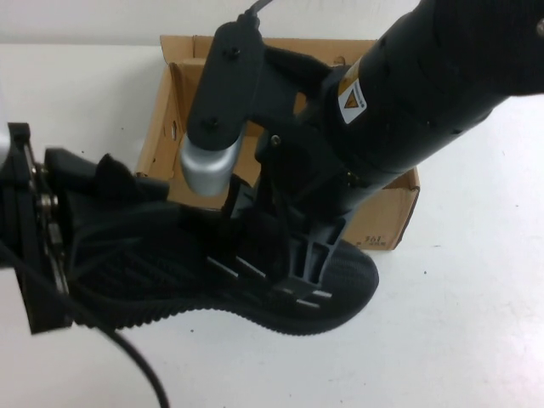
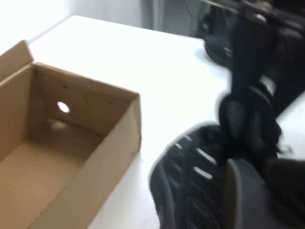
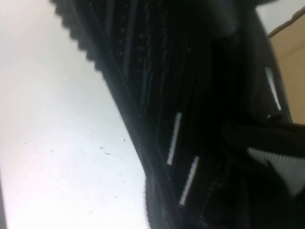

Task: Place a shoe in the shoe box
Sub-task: Place the shoe in the shoe box

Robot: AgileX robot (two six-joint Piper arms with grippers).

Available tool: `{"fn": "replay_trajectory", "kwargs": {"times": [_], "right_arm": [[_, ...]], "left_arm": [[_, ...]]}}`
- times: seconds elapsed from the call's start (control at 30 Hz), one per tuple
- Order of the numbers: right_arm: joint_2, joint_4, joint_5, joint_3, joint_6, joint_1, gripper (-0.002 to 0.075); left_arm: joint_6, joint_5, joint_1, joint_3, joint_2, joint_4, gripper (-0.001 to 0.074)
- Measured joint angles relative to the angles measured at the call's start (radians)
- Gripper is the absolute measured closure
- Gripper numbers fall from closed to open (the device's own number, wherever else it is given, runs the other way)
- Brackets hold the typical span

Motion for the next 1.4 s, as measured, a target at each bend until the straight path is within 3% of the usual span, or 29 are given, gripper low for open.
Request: {"fn": "replay_trajectory", "kwargs": {"times": [0.07,0.17,0.23,0.3,0.4,0.47,0.53,0.7,0.8,0.93,1.4], "right_arm": [[0.002,-0.002,0.005,0.0,0.007,0.0,0.0703],[0.006,-0.026,0.025,0.008,0.011,0.0,0.0706],[0.011,-0.057,0.032,0.01,0.014,0.0,0.0706],[0.02,-0.078,0.032,0.01,0.018,-0.008,0.0706],[0.038,-0.086,0.033,0.01,0.015,-0.049,0.0706],[0.05,-0.088,0.033,0.01,0.004,-0.096,0.0706],[0.064,-0.091,0.027,0.002,-0.022,-0.148,0.0707],[0.111,-0.107,0.016,-0.083,-0.104,-0.233,0.0708],[0.146,-0.109,0.014,-0.164,-0.139,-0.259,0.0708],[0.234,-0.12,0.014,-0.295,-0.163,-0.276,0.0708],[0.625,-0.205,-0.056,-0.725,-0.172,-0.302,0.0709]], "left_arm": [[-0.047,-0.036,0.0,0.0,0.0,-0.026,0.0524],[-0.162,-0.135,0.0,-0.006,-0.002,-0.043,0.0252],[-0.254,-0.217,0.0,-0.006,-0.002,-0.043,0.013],[-0.341,-0.298,0.0,-0.006,-0.002,-0.043,0.0079],[-0.435,-0.408,0.0,-0.006,-0.002,-0.043,0.0071],[-0.492,-0.464,0.0,-0.006,-0.002,-0.033,0.009],[-0.567,-0.496,0.004,-0.006,-0.002,0.0,0.0167],[-0.7,-0.47,0.014,-0.006,-0.002,0.147,0.0577],[-0.732,-0.44,0.014,-0.006,-0.002,0.236,0.0686],[-0.775,-0.404,0.014,-0.006,-0.002,0.323,0.0724],[-0.794,-0.293,0.012,-0.008,0.034,0.367,0.0733]]}}
